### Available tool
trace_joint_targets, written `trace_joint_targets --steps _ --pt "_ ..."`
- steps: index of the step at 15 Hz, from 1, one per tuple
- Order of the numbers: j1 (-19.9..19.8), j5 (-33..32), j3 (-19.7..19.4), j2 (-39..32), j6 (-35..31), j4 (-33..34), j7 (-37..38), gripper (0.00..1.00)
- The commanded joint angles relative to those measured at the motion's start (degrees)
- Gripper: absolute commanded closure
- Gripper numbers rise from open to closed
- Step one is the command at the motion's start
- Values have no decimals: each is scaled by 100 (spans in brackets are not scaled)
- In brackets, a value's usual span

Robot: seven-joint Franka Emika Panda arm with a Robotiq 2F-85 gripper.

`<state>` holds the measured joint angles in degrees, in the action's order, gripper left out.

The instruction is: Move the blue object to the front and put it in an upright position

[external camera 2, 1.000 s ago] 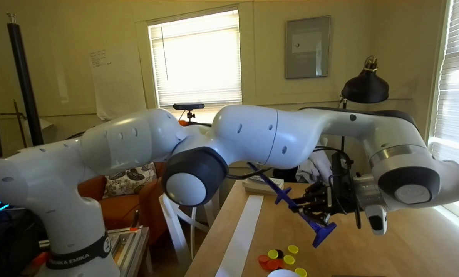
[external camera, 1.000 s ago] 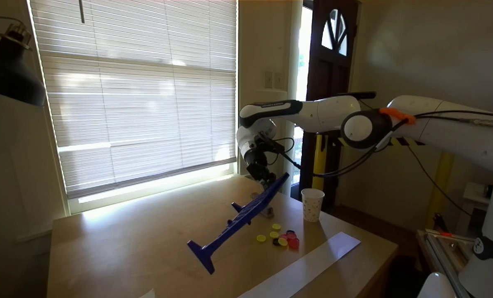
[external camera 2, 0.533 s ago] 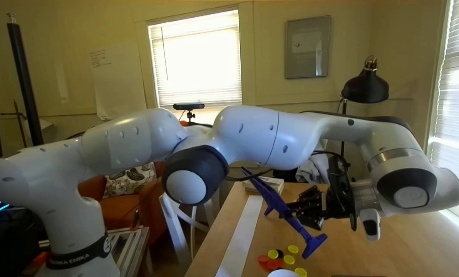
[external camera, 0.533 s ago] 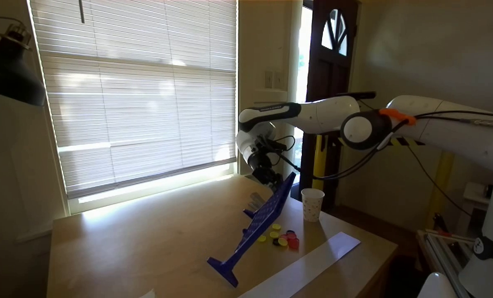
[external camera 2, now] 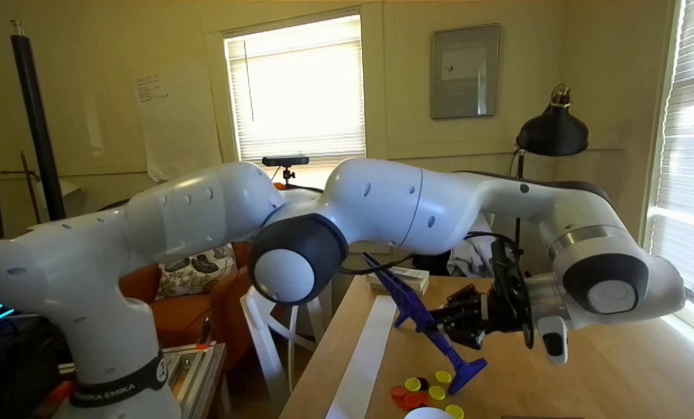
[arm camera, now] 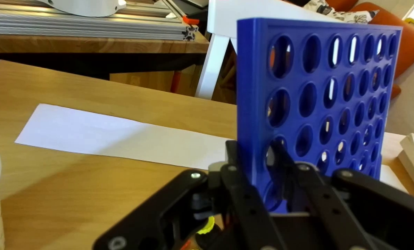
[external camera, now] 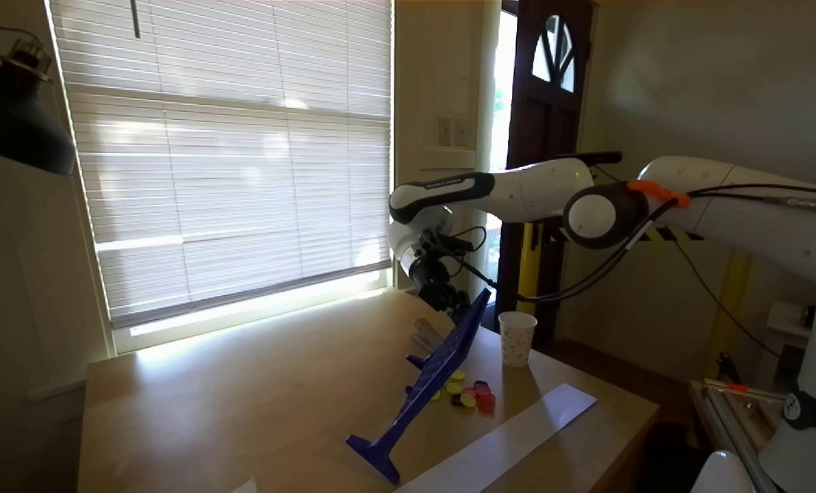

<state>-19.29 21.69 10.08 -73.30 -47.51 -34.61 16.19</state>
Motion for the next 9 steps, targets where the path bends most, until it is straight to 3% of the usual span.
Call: trace_joint_targets --steps 1,6,7,9 --pt "5 68 -117 183 0 -263 110 94" --pt "-17 101 -103 304 0 -505 150 94" --pt "-164 -150 270 304 0 -568 282 94" --pt "-232 -183 435 317 0 -645 441 94"
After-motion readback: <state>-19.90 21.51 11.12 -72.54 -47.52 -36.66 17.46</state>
